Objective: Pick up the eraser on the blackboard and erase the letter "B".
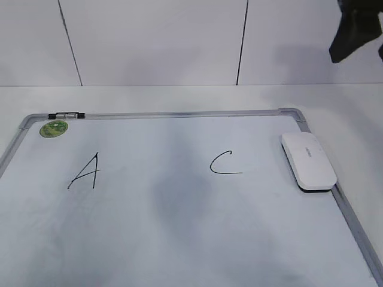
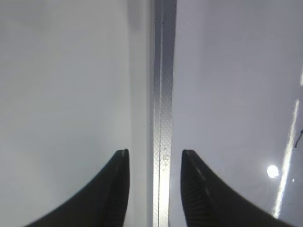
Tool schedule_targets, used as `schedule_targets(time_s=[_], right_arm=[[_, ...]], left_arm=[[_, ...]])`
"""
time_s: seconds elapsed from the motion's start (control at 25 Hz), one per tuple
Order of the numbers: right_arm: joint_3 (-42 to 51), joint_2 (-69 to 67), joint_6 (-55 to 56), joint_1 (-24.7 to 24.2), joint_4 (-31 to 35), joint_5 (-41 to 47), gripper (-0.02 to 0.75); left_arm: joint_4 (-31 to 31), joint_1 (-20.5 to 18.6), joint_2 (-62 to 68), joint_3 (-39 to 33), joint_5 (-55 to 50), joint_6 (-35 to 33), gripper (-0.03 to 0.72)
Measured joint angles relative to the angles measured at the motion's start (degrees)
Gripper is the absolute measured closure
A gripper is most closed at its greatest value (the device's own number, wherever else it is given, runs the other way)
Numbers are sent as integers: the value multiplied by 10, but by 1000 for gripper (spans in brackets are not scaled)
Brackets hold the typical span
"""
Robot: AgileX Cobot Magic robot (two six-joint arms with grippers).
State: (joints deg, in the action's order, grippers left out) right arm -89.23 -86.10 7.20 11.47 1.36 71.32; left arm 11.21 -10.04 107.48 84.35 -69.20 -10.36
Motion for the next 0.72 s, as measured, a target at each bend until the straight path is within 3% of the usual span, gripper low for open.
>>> schedule_targets(time_s=[0.72], right_arm=[[143,246,-7,0,-19,7,172]], left_arm=[[-17,0,-309,0,-20,4,423]])
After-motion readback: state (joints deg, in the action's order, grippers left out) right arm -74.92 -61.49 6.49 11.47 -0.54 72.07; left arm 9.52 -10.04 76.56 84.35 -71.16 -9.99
